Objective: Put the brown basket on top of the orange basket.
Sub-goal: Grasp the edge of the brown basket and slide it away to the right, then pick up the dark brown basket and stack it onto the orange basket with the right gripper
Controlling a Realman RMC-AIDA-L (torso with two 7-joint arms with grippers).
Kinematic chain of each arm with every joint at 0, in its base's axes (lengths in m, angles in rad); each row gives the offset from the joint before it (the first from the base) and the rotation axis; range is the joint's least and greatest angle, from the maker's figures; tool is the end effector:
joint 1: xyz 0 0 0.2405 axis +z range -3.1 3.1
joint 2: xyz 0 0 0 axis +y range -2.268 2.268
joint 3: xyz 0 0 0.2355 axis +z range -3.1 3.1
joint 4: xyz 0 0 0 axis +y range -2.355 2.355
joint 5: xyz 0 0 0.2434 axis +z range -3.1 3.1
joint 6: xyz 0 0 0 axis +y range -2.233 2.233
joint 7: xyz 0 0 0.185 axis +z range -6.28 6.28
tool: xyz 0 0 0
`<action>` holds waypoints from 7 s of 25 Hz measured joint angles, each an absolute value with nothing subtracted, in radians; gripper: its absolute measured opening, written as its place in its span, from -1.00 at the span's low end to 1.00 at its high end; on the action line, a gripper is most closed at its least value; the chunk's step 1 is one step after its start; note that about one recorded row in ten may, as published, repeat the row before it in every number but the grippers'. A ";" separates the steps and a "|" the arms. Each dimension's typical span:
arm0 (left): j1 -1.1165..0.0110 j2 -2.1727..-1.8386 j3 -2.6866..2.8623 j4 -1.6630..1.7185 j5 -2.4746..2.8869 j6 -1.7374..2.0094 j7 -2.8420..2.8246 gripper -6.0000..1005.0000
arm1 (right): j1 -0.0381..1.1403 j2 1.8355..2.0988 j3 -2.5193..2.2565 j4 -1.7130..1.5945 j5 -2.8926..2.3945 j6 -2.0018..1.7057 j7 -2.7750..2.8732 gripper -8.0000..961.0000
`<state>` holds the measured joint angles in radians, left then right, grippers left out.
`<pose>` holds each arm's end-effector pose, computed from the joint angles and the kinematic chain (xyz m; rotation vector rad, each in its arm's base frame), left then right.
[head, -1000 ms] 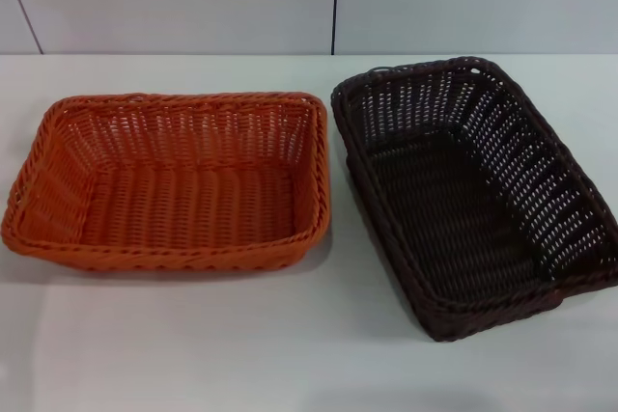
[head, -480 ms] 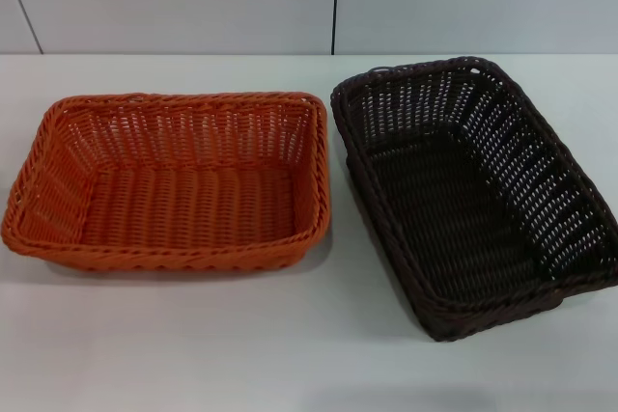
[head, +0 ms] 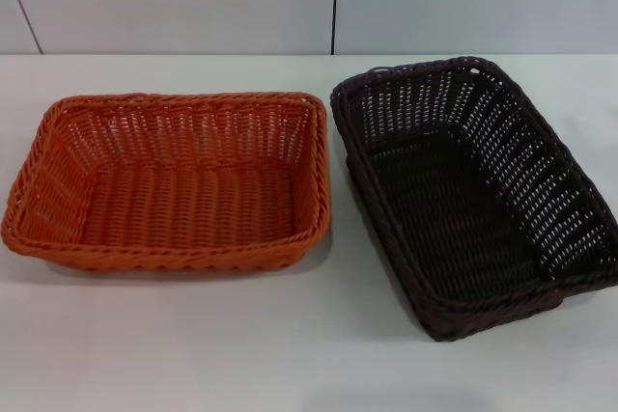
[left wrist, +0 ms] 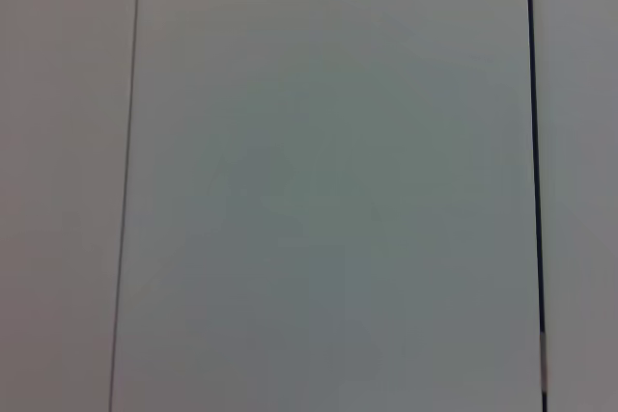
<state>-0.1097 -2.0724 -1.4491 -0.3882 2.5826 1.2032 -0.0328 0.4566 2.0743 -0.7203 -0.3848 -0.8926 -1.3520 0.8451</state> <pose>-0.4070 0.3084 0.0688 -1.1372 -0.5496 -0.5737 0.2789 0.4102 0.0785 -1.6352 0.4735 1.1876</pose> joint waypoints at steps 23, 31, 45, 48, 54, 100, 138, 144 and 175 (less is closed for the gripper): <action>-0.139 -2.067 -1.454 -0.323 2.574 1.161 -0.037 0.54 | 0.737 1.961 -0.833 -1.403 -2.273 -1.799 2.440 0.58; -0.164 -2.069 -1.460 -0.297 2.573 1.131 -0.042 0.55 | 0.832 1.945 -0.889 -1.402 -2.415 -2.117 2.206 0.58; -0.174 -2.073 -1.460 -0.304 2.563 1.130 -0.050 0.55 | 0.853 1.997 -1.132 -1.390 -2.641 -2.144 1.962 0.58; -0.171 -2.073 -1.460 -0.307 2.560 1.131 -0.051 0.55 | 0.859 1.997 -1.138 -1.376 -2.648 -2.134 1.948 0.58; -0.163 -2.074 -1.456 -0.310 2.560 1.144 -0.069 0.55 | 0.881 2.007 -1.157 -1.308 -2.676 -2.085 1.922 0.57; -0.163 -2.071 -1.483 -0.310 2.543 1.140 -0.102 0.56 | 0.886 2.071 -1.297 -1.208 -2.702 -1.954 1.894 0.57; -0.178 -2.066 -1.481 -0.305 2.544 1.155 -0.095 0.55 | 0.803 2.076 -1.433 -1.242 -2.674 -1.808 1.887 -0.42; -0.182 -2.065 -1.481 -0.301 2.544 1.155 -0.094 0.55 | 0.770 2.074 -1.426 -1.338 -2.686 -1.843 1.889 -0.60; -0.159 -2.065 -1.482 -0.303 2.544 1.185 -0.101 0.55 | 0.717 2.074 -1.408 -1.895 -2.830 -2.073 1.980 -0.73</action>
